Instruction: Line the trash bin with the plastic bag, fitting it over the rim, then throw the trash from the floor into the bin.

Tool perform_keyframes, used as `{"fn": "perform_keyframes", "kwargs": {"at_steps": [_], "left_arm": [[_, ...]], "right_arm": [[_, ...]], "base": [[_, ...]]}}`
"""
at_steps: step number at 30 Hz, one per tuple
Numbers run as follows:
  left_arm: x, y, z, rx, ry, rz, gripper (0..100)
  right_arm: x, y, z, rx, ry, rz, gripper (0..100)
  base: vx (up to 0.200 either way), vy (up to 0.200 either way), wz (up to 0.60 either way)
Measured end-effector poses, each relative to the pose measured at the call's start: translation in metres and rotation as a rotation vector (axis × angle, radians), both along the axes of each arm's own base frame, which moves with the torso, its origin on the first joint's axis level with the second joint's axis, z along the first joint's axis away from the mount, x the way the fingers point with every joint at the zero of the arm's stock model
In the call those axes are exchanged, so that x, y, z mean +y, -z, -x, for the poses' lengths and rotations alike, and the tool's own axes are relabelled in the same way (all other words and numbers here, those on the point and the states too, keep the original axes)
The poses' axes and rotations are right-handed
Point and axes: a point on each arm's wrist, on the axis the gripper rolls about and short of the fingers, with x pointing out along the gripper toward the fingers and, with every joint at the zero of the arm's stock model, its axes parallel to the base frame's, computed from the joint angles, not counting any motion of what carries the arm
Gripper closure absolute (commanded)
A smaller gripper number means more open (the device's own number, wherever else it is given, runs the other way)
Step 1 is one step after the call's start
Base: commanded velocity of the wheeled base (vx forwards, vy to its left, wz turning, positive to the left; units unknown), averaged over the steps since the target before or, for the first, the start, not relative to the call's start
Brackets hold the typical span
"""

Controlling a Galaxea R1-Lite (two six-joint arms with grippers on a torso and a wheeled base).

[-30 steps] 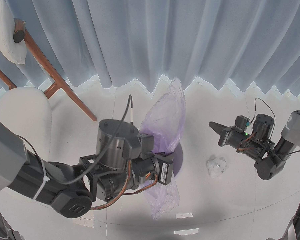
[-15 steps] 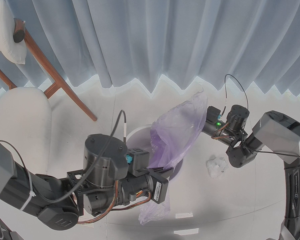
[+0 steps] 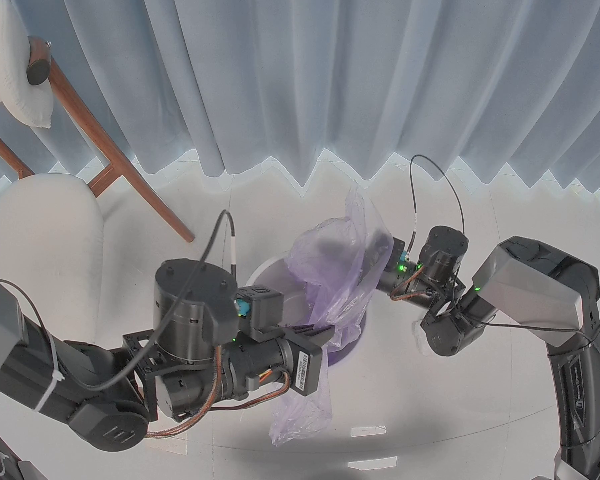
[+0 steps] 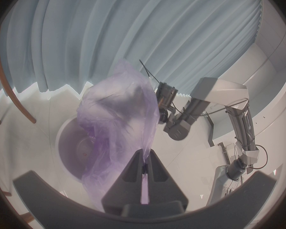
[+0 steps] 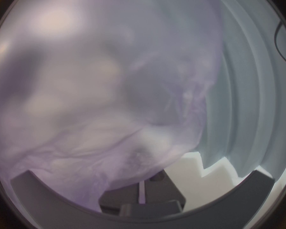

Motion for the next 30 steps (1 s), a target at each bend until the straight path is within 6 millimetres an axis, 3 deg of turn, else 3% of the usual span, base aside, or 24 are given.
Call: {"fn": "perform_keyframes", "kwargs": {"at_steps": [8, 13, 18, 22, 26, 30], "left_arm": [[0.016, -0.003, -0.02, -0.008, -0.069, 0.01, 100], [0.023, -0.002, -0.033, -0.011, -0.111, 0.013, 100], [0.021, -0.003, -0.041, -0.017, -0.122, 0.018, 100], [0.019, -0.001, -0.044, -0.015, -0.124, 0.018, 100], [0.017, 0.001, -0.046, -0.011, -0.123, 0.014, 100], [0.016, 0.003, -0.046, -0.007, -0.122, 0.009, 100]], "right_arm": [[-0.005, 0.04, 0.032, 0.175, -0.026, 0.087, 100], [-0.014, 0.046, 0.032, 0.243, 0.064, 0.072, 100], [-0.018, 0.028, 0.024, 0.377, 0.149, -0.072, 100], [-0.024, -0.002, 0.027, 0.422, 0.172, -0.155, 100], [-0.038, -0.029, 0.042, 0.505, 0.204, -0.162, 100], [-0.054, -0.045, 0.066, 0.697, 0.248, -0.127, 100]], "base": [[0.0, 0.0, 0.0], [0.0, 0.0, 0.0], [0.0, 0.0, 0.0], [0.0, 0.0, 0.0], [0.0, 0.0, 0.0], [0.0, 0.0, 0.0]]}}
